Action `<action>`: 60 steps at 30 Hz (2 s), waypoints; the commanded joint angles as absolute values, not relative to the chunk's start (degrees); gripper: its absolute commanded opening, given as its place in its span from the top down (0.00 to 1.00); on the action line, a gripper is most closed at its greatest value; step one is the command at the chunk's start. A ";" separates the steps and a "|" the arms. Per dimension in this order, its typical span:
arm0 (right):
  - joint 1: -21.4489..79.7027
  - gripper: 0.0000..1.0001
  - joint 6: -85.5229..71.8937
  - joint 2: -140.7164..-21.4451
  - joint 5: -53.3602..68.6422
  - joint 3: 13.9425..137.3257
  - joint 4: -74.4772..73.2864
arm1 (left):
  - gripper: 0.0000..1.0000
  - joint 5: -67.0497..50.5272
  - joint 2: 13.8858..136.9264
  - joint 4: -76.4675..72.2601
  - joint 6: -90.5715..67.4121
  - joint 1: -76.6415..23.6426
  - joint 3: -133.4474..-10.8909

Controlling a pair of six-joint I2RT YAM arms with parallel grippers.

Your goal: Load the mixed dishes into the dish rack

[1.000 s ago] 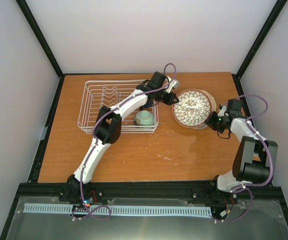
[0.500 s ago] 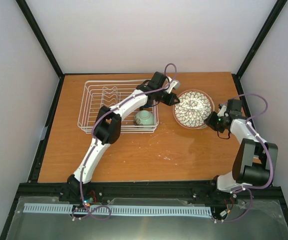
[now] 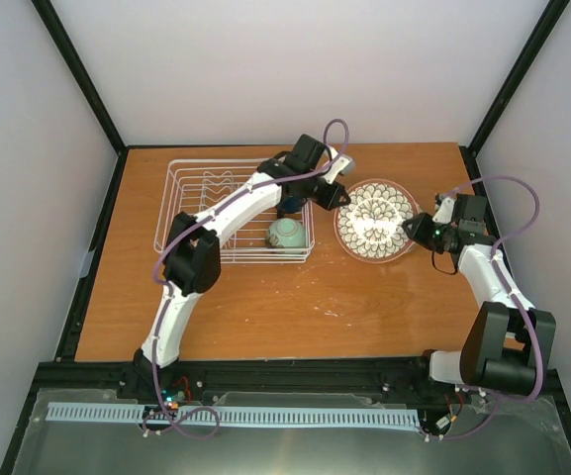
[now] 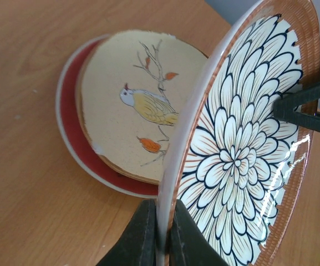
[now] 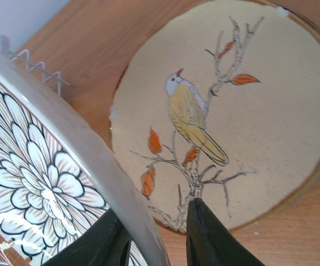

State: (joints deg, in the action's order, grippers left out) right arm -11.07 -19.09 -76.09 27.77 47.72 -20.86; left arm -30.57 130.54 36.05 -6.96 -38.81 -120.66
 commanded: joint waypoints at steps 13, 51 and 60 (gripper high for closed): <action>-11.09 0.75 -19.86 -70.32 19.84 44.23 -16.95 | 0.99 -17.39 108.10 28.15 -0.07 -33.27 -110.38; -11.08 0.75 -21.06 -65.01 22.96 41.59 -13.59 | 0.99 -46.06 70.33 -14.98 20.17 9.25 -63.59; -11.09 0.75 -21.12 -65.61 22.13 41.93 -13.71 | 0.99 -59.23 80.54 -17.89 16.68 18.75 -67.66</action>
